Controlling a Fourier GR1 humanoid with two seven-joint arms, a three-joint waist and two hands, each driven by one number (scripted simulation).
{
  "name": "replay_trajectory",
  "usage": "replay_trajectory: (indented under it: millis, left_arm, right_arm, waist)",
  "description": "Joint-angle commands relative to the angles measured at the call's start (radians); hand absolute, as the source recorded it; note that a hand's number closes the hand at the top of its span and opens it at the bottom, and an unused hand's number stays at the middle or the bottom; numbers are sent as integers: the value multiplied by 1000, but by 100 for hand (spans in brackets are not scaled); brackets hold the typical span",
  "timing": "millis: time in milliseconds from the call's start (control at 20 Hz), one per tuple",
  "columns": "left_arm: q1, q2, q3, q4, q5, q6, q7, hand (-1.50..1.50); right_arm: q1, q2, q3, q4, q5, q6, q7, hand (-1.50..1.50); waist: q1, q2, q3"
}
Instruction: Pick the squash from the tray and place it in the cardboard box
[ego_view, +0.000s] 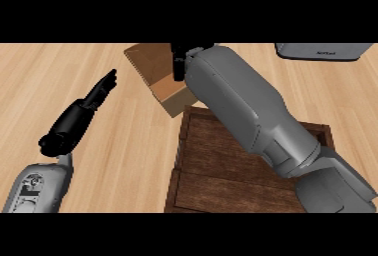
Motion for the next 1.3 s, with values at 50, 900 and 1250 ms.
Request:
replay_trajectory:
  millis: [50, 900, 1250]
  left_arm:
    - [47, -11, -15, -55, -6, 2, 25, 0]
    - [16, -2, 10, -20, -13, 8, 8, 0]
    - [65, -15, -6, -70, -19, 6, 18, 0]
  right_arm:
    - [-27, -31, -59, 113, -41, 149, -54, 150]
    - [119, 16, -534, -92, -429, -325, -491, -150]
    - [193, -41, -638, -28, -474, -355, -651, -150]
  waist:
    - [-9, -5, 1]
    - [-20, 3, 3]
    - [-21, -5, 1]
